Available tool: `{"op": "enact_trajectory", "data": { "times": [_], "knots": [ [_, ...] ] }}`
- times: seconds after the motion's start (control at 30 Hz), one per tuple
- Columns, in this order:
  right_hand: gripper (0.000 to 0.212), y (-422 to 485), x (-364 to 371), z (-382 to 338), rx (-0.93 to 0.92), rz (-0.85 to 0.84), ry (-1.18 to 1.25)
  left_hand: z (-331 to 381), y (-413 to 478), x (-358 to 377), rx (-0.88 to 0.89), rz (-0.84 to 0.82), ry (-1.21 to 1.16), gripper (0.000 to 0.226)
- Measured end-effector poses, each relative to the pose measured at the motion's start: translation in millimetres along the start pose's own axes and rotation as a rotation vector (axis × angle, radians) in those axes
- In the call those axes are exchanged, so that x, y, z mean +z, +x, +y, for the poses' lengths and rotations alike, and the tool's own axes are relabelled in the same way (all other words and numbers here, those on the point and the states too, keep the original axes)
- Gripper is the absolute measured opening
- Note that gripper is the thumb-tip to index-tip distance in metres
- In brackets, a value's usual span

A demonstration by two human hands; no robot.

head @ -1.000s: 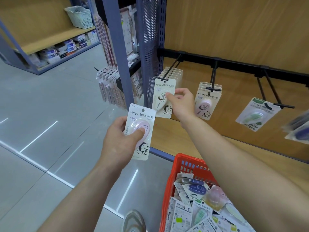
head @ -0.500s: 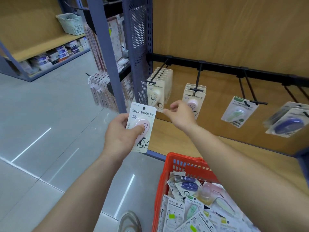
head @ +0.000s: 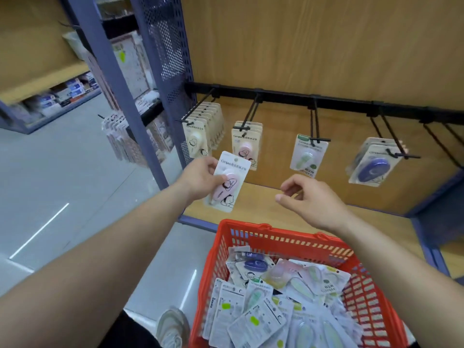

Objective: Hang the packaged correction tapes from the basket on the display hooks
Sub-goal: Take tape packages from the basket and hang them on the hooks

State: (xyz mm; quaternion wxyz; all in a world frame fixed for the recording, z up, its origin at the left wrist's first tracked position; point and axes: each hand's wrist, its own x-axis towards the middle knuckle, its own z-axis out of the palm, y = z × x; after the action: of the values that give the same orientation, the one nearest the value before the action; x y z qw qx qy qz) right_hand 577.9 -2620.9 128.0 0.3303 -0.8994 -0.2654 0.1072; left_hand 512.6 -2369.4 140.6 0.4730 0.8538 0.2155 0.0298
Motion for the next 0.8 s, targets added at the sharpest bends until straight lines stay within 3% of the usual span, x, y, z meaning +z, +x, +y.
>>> {"op": "enact_trajectory", "data": {
  "times": [0.33,0.47,0.8],
  "knots": [
    [0.026,16.0,-6.0,32.8,-0.035,-0.047,-0.01,4.9,51.6,22.3,0.052,0.128,-0.095,0.03],
    [0.026,22.5,-9.0,40.4,-0.024,-0.043,0.021,2.6,55.6,17.3,0.069,0.124,-0.194,0.032],
    [0.024,27.6,-3.8,46.8,0.029,-0.066,0.051,3.8,62.1,19.2,0.16,0.065,-0.17,0.036]
  ]
}}
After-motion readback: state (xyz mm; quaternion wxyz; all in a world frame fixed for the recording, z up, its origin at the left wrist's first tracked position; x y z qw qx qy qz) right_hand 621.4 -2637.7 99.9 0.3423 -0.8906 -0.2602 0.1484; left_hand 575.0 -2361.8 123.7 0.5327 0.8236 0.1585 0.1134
